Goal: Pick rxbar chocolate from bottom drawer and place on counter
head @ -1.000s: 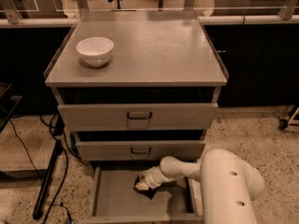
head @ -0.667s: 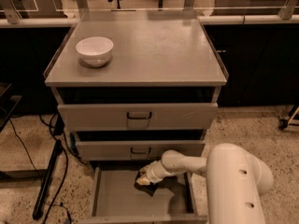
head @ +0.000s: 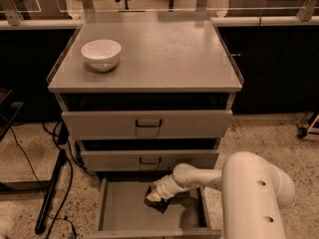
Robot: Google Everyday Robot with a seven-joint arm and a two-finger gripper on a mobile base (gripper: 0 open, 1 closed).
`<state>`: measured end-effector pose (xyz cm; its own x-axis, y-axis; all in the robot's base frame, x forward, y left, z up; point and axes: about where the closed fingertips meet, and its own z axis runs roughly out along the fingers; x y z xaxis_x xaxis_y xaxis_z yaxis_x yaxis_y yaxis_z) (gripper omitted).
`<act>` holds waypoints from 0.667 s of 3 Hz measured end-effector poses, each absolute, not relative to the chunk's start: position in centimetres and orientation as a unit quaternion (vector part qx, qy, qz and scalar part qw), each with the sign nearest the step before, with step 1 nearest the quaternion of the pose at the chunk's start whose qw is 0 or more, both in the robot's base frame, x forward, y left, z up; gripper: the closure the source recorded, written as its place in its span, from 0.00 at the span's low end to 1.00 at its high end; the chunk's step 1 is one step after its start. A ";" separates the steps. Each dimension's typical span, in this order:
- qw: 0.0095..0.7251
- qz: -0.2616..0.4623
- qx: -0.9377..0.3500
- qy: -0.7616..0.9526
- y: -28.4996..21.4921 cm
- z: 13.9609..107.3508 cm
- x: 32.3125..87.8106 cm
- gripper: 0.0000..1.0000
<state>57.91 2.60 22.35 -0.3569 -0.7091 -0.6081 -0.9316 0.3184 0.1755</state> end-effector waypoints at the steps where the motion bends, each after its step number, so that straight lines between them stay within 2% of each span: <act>1: 0.190 0.254 -0.500 0.806 1.3 22.3 54.8 1.00; 2: 0.181 0.241 -0.481 0.823 0.2 23.3 52.6 1.00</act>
Offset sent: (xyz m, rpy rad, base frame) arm -0.0754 -0.0416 0.0252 -0.1034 0.0899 -0.1654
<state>52.63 0.18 23.34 -0.4712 -0.7051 -0.5299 -0.8797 0.4199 0.2234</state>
